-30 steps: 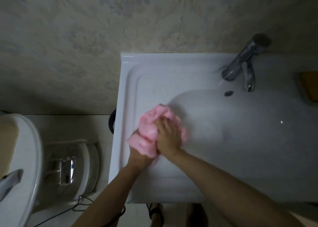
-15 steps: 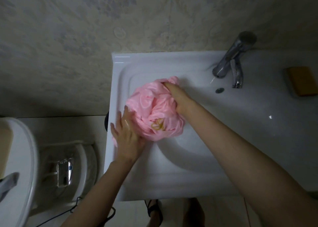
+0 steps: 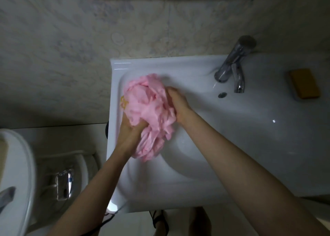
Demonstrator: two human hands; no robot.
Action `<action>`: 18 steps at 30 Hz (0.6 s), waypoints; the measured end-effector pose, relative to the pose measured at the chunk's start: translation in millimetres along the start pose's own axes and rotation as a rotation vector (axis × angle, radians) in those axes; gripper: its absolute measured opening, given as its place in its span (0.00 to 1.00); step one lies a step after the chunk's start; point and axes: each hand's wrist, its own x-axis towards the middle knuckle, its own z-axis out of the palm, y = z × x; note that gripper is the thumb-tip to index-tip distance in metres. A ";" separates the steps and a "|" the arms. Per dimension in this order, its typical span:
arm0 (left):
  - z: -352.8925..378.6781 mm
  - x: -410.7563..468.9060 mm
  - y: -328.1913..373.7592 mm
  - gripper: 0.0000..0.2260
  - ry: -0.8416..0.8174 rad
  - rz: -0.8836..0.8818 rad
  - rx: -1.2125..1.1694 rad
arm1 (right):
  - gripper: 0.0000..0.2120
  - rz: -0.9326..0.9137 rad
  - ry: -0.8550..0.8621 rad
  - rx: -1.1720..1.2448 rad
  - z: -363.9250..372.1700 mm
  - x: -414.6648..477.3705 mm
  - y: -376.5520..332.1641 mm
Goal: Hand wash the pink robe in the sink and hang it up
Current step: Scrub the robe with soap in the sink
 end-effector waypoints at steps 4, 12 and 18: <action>1.4 -5.8 11.3 0.18 0.165 0.010 -0.073 | 0.35 0.062 -0.073 0.039 -13.3 -7.7 7.7; -0.7 7.3 -2.1 0.33 0.155 -0.282 0.928 | 0.48 -0.262 0.197 -0.540 28.4 -0.5 29.8; 6.3 -32.6 -40.0 0.45 0.066 0.058 0.902 | 0.26 -0.557 -0.122 -1.379 41.1 5.0 43.1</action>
